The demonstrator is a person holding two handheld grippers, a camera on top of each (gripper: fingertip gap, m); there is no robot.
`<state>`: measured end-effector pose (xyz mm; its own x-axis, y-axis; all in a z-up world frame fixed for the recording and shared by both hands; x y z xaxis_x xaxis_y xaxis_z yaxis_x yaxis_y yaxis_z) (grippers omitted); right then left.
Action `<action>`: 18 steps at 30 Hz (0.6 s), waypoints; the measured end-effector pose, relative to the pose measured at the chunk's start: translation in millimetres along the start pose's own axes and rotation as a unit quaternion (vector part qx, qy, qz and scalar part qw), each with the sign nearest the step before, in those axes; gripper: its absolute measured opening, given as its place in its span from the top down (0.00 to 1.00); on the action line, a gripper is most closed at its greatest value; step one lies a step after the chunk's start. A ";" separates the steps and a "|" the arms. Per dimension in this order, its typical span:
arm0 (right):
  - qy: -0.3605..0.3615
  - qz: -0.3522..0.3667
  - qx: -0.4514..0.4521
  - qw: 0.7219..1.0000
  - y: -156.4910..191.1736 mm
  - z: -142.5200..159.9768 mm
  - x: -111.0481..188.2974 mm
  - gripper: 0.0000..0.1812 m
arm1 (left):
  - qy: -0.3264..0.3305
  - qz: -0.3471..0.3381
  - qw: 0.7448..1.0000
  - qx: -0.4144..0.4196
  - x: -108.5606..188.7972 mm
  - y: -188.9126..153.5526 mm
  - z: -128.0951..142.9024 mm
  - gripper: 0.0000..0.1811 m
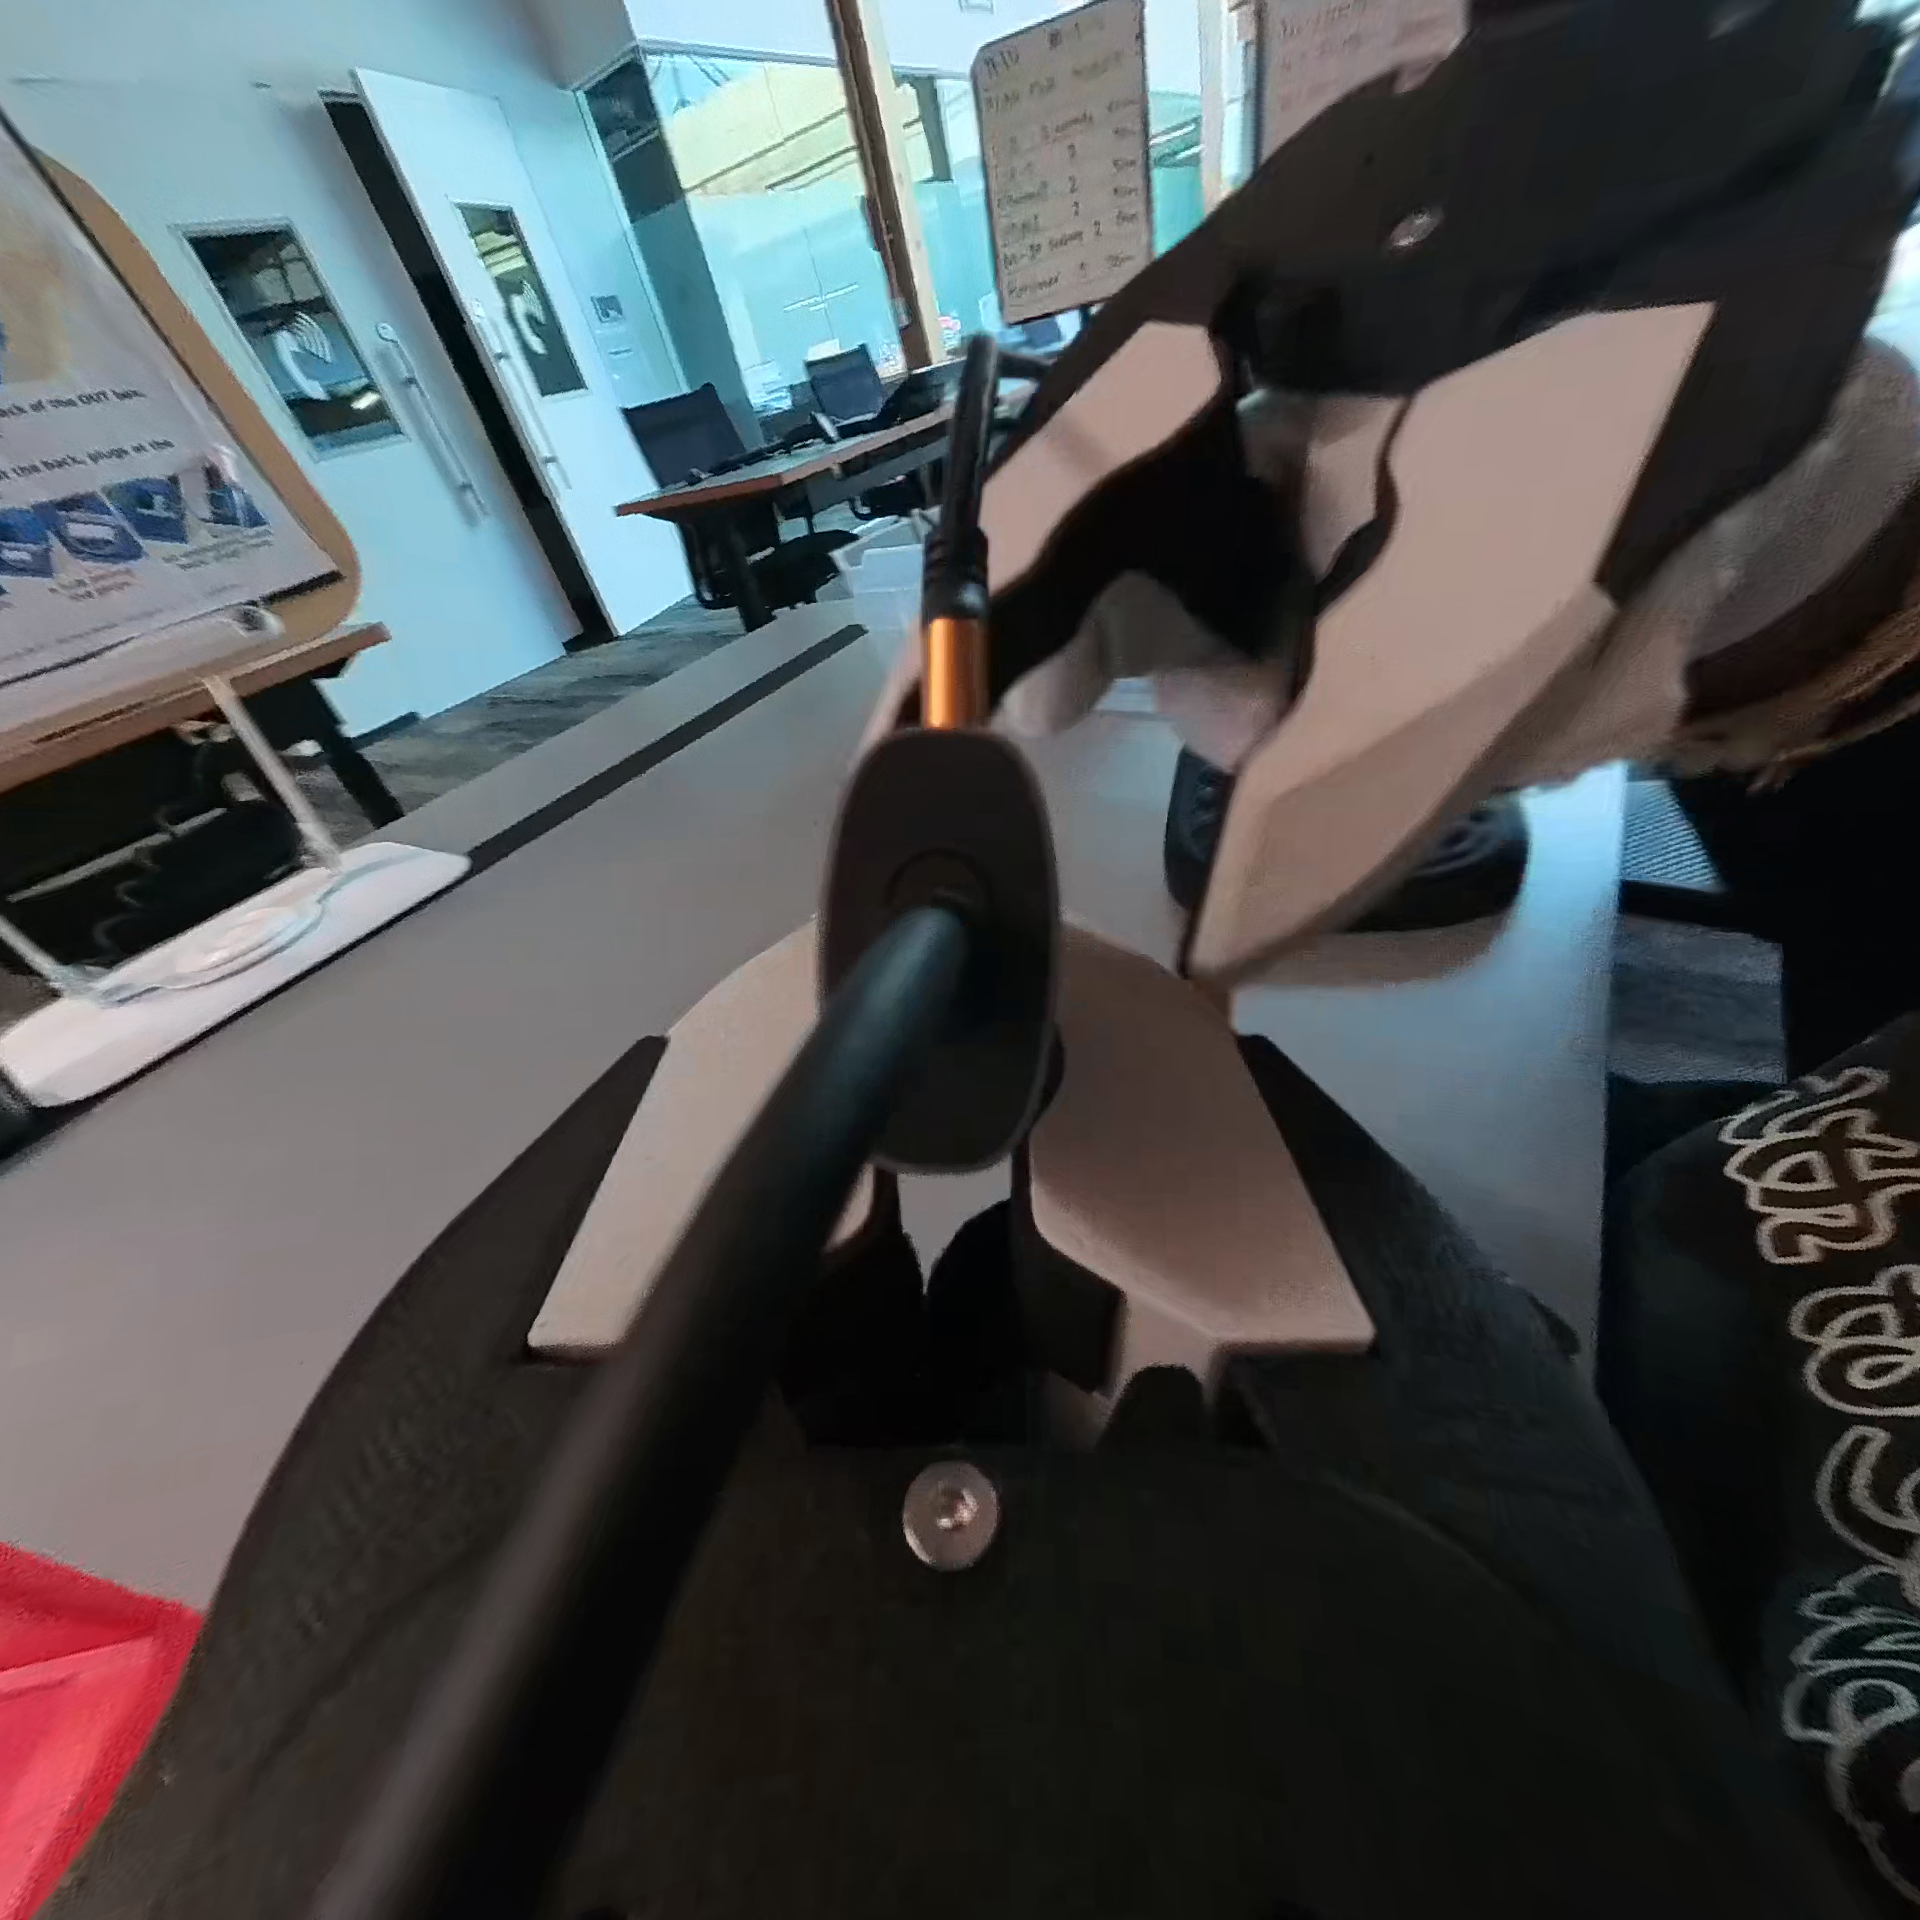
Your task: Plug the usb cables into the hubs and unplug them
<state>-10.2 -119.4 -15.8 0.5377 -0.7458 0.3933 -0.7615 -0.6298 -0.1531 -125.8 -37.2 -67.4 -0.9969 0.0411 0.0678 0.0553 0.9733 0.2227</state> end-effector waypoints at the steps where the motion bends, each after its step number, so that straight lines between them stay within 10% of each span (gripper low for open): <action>1: -0.044 -0.016 -0.007 0.999 -3.7 -1.2 1.5 0.70 | -0.004 0.016 1.000 0.010 -0.3 0.2 0.3 0.92; 5: -0.191 -0.098 -0.027 0.976 -14.7 2.4 6.3 0.81 | -0.017 0.073 0.997 0.023 -1.4 -3.0 -0.5 0.91; 12: -0.248 -0.222 -0.012 0.943 -18.7 16.3 1.6 0.96 | -0.029 0.183 0.982 0.042 -6.1 -12.6 -2.7 0.90; 18: -0.371 -0.253 -0.143 0.882 -32.9 18.2 7.2 0.96 | -0.261 0.182 0.936 0.151 13.4 1.1 -18.4 0.84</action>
<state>25.4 -107.9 -24.4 0.8431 -0.3887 -0.3715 -0.3596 -0.9213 0.1481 -138.0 -39.8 -48.3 -0.8118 0.4105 -0.4153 0.4565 0.8896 -0.0130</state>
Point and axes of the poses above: each gripper's, where its closed fingertips meet, x back along the fingers, z out of its underside, y = z × x across the jaws, the point moved 10 cm from there along x, back along the fingers
